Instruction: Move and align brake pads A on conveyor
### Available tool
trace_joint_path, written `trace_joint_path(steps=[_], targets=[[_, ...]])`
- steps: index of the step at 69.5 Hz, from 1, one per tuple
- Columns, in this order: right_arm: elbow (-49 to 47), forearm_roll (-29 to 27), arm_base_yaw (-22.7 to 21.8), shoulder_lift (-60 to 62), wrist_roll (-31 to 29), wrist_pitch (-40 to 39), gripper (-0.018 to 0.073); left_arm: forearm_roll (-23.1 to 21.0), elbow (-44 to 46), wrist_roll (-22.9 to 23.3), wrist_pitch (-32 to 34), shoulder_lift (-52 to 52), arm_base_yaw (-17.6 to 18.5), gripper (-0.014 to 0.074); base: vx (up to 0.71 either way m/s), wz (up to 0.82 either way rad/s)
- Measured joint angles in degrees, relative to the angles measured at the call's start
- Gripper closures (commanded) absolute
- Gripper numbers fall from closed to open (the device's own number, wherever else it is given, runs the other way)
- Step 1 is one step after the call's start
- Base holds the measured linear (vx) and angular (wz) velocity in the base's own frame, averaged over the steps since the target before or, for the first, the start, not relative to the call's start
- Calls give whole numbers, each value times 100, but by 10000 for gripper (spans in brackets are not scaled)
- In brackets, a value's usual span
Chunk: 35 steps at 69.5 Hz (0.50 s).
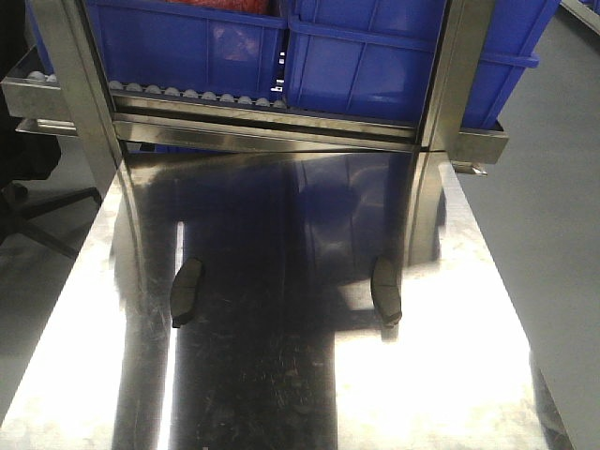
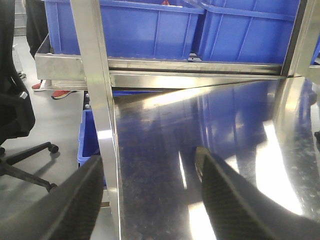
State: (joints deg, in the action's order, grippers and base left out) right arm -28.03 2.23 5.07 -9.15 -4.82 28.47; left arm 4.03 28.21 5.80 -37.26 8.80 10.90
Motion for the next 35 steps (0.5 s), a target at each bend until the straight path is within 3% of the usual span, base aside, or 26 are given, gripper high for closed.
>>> trace_joint_path(steps=[35], targets=[[0, 0, 0, 0, 0, 0, 52, 0, 0, 0, 0, 0, 0, 188, 0, 0]])
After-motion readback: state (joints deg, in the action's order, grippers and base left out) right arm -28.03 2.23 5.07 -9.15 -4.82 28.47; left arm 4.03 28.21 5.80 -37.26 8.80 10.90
